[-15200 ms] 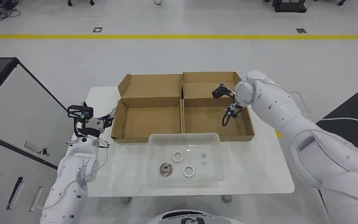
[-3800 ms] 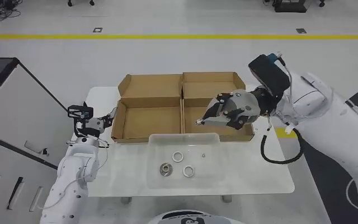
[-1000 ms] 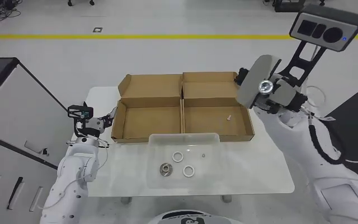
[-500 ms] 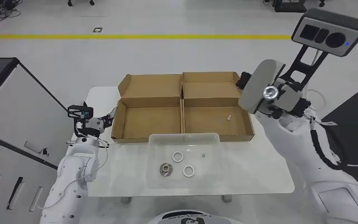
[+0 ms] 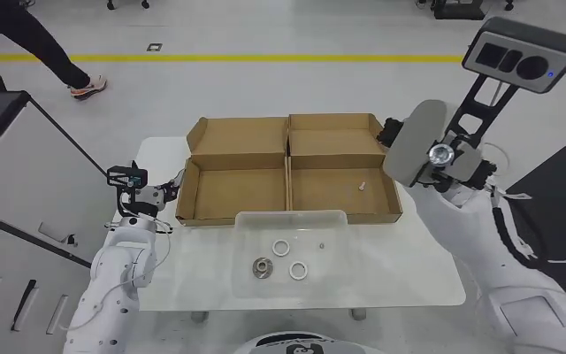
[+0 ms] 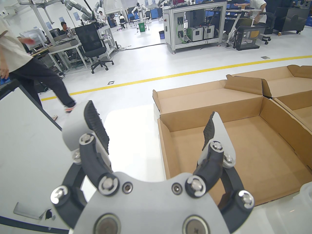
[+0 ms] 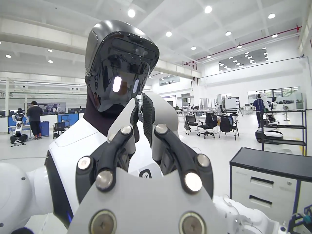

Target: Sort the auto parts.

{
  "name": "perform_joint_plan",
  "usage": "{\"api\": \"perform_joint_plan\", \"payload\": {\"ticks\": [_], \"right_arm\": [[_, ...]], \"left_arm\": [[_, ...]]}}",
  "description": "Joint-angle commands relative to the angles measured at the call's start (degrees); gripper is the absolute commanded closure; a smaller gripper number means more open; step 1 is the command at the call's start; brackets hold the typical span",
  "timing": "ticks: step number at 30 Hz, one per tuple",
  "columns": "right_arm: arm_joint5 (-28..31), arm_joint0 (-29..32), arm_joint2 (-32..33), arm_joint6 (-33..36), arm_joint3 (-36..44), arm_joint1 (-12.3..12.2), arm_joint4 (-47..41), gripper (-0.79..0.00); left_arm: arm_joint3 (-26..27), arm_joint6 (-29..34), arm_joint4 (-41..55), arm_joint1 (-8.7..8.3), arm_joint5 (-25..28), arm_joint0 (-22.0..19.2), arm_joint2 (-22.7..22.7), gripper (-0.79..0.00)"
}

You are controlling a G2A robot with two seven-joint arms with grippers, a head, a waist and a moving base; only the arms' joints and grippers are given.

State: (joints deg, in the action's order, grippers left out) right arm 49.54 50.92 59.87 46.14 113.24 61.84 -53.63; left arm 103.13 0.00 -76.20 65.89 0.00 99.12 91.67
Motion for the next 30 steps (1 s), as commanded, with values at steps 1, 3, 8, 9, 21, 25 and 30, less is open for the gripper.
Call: {"api": "perform_joint_plan", "payload": {"ticks": [1, 3, 8, 9, 21, 25, 30], "right_arm": [[0.00, 0.00, 0.00, 0.00, 0.00, 0.00, 0.00, 0.000], [0.00, 0.00, 0.00, 0.00, 0.00, 0.00, 0.00, 0.000], [0.00, 0.00, 0.00, 0.00, 0.00, 0.00, 0.00, 0.000], [0.00, 0.00, 0.00, 0.00, 0.00, 0.00, 0.00, 0.000], [-15.89, 6.35, 13.44, 7.02, 1.36, -2.58, 15.34, 0.000], [-24.58, 10.19, 22.51, 14.12, 4.01, -4.35, 23.00, 0.000], [-33.56, 12.03, 30.91, 24.49, 8.10, -6.12, 30.63, 0.000]], "left_arm": [[0.00, 0.00, 0.00, 0.00, 0.00, 0.00, 0.00, -0.785], [0.00, 0.00, 0.00, 0.00, 0.00, 0.00, 0.00, -0.785], [0.00, 0.00, 0.00, 0.00, 0.00, 0.00, 0.00, -0.785], [0.00, 0.00, 0.00, 0.00, 0.00, 0.00, 0.00, -0.785], [0.00, 0.00, 0.00, 0.00, 0.00, 0.00, 0.00, -0.785], [0.00, 0.00, 0.00, 0.00, 0.00, 0.00, 0.00, -0.785], [0.00, 0.00, 0.00, 0.00, 0.00, 0.00, 0.00, -0.785]]}}
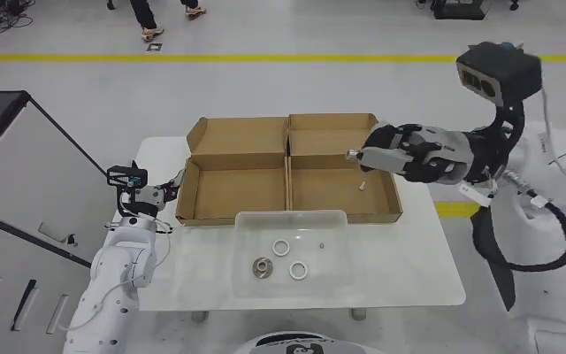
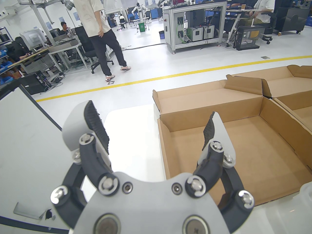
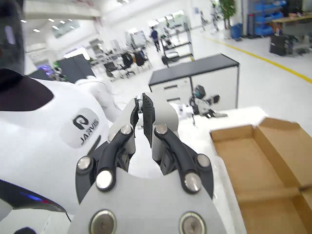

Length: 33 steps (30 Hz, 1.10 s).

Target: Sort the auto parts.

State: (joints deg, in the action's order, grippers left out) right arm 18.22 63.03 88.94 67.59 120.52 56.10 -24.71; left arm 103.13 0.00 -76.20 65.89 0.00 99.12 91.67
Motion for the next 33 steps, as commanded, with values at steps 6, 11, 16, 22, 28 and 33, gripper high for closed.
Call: {"api": "perform_joint_plan", "payload": {"ticks": [6, 11, 16, 22, 28, 33], "right_arm": [[-4.77, -5.73, 1.29, 15.98, 1.35, -1.88, 13.78, 0.000], [-2.99, -13.84, -5.76, 20.41, -2.58, -2.65, 22.64, 0.000], [-1.94, -21.39, -14.75, 20.41, -7.56, -3.88, 26.91, 0.000], [-1.94, -28.36, -25.35, 20.41, -13.06, -5.38, 29.64, 0.000], [-1.93, -33.59, -35.39, 20.41, -19.19, -6.27, 30.31, 0.000], [-1.93, -36.73, -43.09, 20.40, -24.38, -6.31, 30.46, 0.000]], "left_arm": [[0.00, 0.00, 0.00, 0.00, 0.00, 0.00, 0.00, -0.785], [0.00, 0.00, 0.00, 0.00, 0.00, 0.00, 0.00, -0.785], [0.00, 0.00, 0.00, 0.00, 0.00, 0.00, 0.00, -0.785], [0.00, 0.00, 0.00, 0.00, 0.00, 0.00, 0.00, -0.785], [0.00, 0.00, 0.00, 0.00, 0.00, 0.00, 0.00, -0.785], [0.00, 0.00, 0.00, 0.00, 0.00, 0.00, 0.00, -0.785]]}}
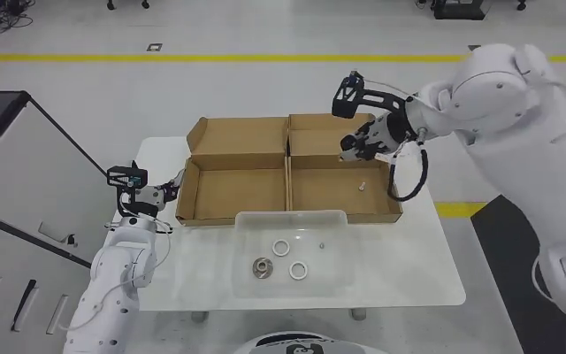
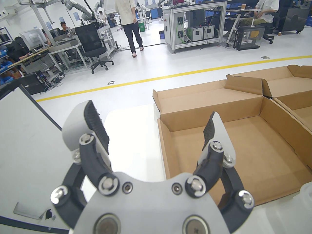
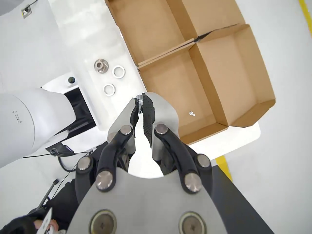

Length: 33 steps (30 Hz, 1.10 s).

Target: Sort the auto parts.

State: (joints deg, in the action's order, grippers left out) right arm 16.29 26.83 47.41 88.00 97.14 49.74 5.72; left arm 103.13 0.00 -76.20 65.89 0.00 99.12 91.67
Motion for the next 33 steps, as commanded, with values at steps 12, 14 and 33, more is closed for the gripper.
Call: {"api": "perform_joint_plan", "payload": {"ticks": [12, 14, 33], "right_arm": [[0.65, -4.16, -13.37, -0.66, -11.58, 1.55, 4.42, 0.000], [0.79, -4.52, -14.34, -0.83, -13.11, 1.97, 5.56, 0.000], [-0.09, -5.14, -15.77, -2.95, -15.49, 3.12, 8.78, 0.000]], "left_arm": [[0.00, 0.00, 0.00, 0.00, 0.00, 0.00, 0.00, -0.785], [0.00, 0.00, 0.00, 0.00, 0.00, 0.00, 0.00, -0.785], [0.00, 0.00, 0.00, 0.00, 0.00, 0.00, 0.00, -0.785]]}}
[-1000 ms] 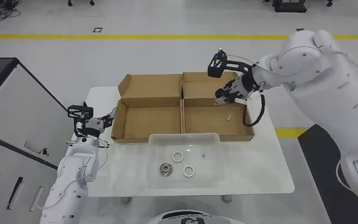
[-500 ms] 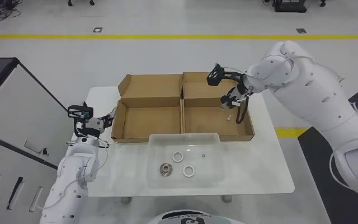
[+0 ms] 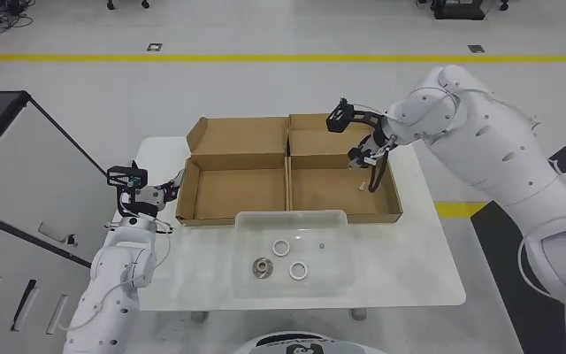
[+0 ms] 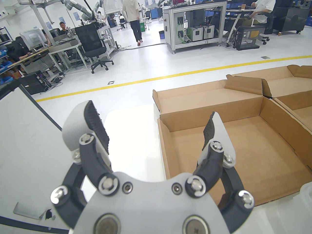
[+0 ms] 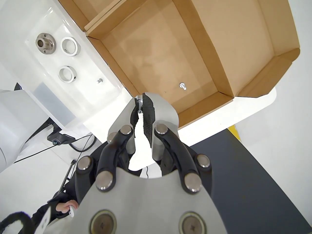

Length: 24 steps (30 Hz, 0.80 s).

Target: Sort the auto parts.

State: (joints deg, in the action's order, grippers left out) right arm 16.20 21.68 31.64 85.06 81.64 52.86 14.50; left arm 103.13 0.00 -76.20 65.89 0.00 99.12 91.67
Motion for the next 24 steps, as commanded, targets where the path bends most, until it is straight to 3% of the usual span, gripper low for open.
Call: {"api": "perform_joint_plan", "payload": {"ticks": [1, 7, 11, 17, 24], "right_arm": [[0.00, 0.00, 0.00, 0.00, 0.00, 0.00, 0.00, 0.000], [-7.95, 1.35, -1.25, -1.56, -1.01, 0.37, 5.57, 0.000], [-10.89, 1.05, -3.40, -2.90, -3.23, 1.88, 8.13, 0.000], [-13.80, -0.03, -8.00, -4.90, -10.85, 5.96, 9.51, 0.000], [-12.75, -1.22, -12.07, -7.29, -20.68, 11.28, 8.97, 0.000]], "left_arm": [[0.00, 0.00, 0.00, 0.00, 0.00, 0.00, 0.00, -0.785], [0.00, 0.00, 0.00, 0.00, 0.00, 0.00, 0.00, -0.785], [0.00, 0.00, 0.00, 0.00, 0.00, 0.00, 0.00, -0.785], [0.00, 0.00, 0.00, 0.00, 0.00, 0.00, 0.00, -0.785], [0.00, 0.00, 0.00, 0.00, 0.00, 0.00, 0.00, -0.785]]}}
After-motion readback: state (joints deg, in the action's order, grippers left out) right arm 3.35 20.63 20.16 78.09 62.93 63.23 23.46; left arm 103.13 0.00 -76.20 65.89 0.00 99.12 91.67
